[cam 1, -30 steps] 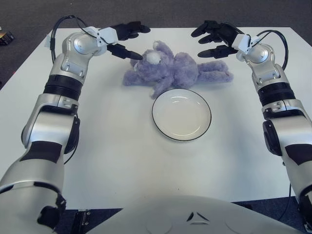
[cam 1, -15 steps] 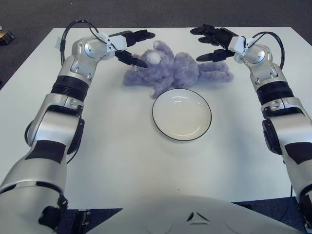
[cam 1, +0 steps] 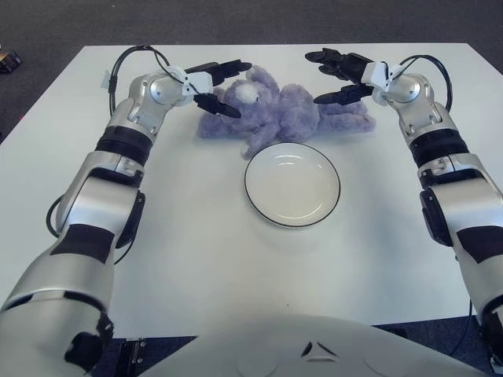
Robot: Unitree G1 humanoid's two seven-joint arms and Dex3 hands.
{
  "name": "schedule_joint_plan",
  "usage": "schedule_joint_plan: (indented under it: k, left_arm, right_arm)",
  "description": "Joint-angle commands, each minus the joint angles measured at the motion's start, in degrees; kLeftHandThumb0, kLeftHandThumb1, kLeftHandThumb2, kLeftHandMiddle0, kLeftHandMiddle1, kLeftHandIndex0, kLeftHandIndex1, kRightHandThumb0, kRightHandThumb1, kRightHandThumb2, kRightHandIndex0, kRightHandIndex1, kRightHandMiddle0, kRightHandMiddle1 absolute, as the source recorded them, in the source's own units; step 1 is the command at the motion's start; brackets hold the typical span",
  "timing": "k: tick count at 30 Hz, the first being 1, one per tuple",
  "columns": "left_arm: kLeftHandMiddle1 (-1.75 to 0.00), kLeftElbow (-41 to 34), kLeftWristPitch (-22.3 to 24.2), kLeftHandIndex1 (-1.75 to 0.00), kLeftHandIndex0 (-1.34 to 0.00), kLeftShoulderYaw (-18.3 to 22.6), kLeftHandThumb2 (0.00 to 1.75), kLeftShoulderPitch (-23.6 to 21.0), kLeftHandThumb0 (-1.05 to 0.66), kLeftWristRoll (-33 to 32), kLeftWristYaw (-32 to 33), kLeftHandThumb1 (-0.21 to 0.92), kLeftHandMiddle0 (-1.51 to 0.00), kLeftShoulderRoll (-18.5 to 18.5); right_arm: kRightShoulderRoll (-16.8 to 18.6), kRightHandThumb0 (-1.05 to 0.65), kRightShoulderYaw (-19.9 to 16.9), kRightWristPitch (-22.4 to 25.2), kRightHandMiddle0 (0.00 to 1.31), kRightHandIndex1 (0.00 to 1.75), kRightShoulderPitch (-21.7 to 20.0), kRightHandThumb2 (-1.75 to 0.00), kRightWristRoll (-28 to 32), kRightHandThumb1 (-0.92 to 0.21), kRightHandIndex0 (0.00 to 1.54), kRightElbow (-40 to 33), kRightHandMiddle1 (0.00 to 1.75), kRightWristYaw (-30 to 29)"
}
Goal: Put the doll into the plate.
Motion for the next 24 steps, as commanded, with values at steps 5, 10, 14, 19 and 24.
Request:
schedule_joint_plan:
  k: [5,10,14,19,24]
  left_arm:
    - [-0.01,0.54,1.77,-0.07,-0.05,-1.55,0.00,-0.48,-0.93,1.97,1.62,0.90,-0.10,-1.38]
    - [-0.01,0.07,2.83,-0.06,-0.06,-1.89,0.00,-0.33,-0.91,2.40,1.81,0.88,-0.10,-1.62]
    - [0.00,-0.18,3.63,-0.06,-0.06,-2.19,0.00,-0.28,-0.89,2.65,2.07,0.86,-0.11,-1.84]
    - [0.00,0.30,4.08,-0.05,-0.07,-2.51,0.00,-0.36,-0.87,3.11,3.07,0.84,-0.11,-2.30]
    - [-0.01,1.00,4.19,-0.05,-0.08,-2.81,0.00,-0.52,-0.86,3.40,4.08,0.83,-0.13,-2.69]
  right_arm:
    - [1.42,-0.90,1.15,-0.94,0.00,0.00,-0.93,-0.23,-1.40,-0.92,0.00,2.65,0.03,-1.24]
    - [1.77,-0.90,1.35,-1.50,0.00,0.00,-0.99,-0.20,-1.66,-0.92,0.00,3.83,0.03,-1.93]
    - [2.12,-0.91,1.25,-1.92,0.00,0.00,-1.15,-0.19,-1.63,-0.92,0.00,5.07,0.02,-2.24]
    - [2.64,-0.91,0.90,-2.27,0.00,0.00,-1.56,-0.18,-1.20,-0.92,0.00,6.99,0.02,-2.34]
    - [3.10,-0.91,0.71,-2.65,0.00,0.00,-2.02,-0.17,-1.10,-0.92,0.00,8.81,0.02,-2.62]
